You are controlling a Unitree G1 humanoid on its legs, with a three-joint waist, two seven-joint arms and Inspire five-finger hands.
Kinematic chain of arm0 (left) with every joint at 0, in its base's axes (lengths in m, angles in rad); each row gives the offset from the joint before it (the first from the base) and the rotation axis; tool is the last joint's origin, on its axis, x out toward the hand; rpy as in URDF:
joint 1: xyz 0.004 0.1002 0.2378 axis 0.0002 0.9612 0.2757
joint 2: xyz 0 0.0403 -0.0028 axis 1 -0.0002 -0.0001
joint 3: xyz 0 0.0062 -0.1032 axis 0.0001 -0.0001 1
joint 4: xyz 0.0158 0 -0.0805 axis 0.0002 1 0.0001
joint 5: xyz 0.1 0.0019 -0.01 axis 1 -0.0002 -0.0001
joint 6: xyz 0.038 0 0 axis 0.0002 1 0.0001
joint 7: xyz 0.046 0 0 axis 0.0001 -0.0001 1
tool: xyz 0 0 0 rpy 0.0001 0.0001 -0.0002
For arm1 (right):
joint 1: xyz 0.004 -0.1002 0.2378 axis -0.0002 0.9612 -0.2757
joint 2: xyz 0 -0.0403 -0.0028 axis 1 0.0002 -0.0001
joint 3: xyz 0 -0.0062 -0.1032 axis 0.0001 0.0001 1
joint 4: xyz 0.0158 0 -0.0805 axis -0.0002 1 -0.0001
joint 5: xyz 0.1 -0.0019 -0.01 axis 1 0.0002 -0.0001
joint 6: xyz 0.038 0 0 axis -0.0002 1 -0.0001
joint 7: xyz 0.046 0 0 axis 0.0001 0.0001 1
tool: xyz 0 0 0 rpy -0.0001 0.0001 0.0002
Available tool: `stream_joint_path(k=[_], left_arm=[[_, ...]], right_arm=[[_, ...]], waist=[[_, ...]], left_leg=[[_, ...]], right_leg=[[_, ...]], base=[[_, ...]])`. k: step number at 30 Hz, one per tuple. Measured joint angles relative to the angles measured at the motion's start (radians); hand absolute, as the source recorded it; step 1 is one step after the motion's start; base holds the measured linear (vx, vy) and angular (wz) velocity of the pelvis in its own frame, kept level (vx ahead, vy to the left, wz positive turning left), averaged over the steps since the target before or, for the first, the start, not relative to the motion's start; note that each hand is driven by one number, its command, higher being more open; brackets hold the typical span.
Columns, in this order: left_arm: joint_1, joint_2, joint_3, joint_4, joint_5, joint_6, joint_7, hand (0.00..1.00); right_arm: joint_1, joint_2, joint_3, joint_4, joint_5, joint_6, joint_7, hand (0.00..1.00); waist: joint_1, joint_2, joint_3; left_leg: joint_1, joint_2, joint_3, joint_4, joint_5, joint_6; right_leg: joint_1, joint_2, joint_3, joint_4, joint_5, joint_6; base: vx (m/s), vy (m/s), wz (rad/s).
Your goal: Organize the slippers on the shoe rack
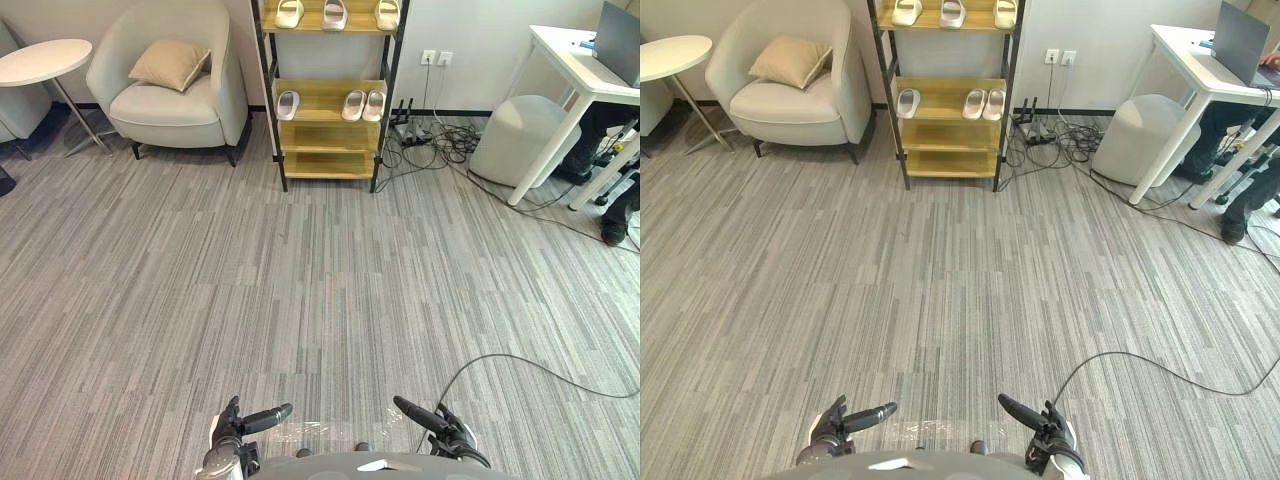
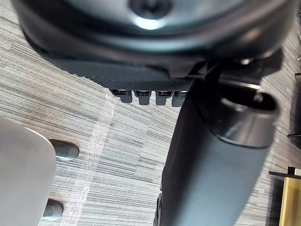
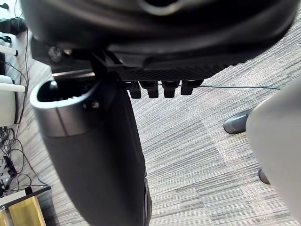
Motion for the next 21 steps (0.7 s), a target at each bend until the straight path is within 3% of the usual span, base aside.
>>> stream_joint_path(k=[21], left_arm=[[-0.046, 0.015, -0.089, 0.036, 0.086, 0.02, -0.031, 1.0]], right_arm=[[-0.012, -0.001, 0.002, 0.014, -0.028, 0.005, 0.007, 1.0]], waist=[[0.0, -0.005, 0.003]], left_leg=[[-0.007, 0.001, 0.001, -0.006, 0.001, -0.001]], right_leg=[[-0.01, 0.0, -0.001, -0.004, -0.001, 0.0]], base=[[0.0, 0.0, 0.0]])
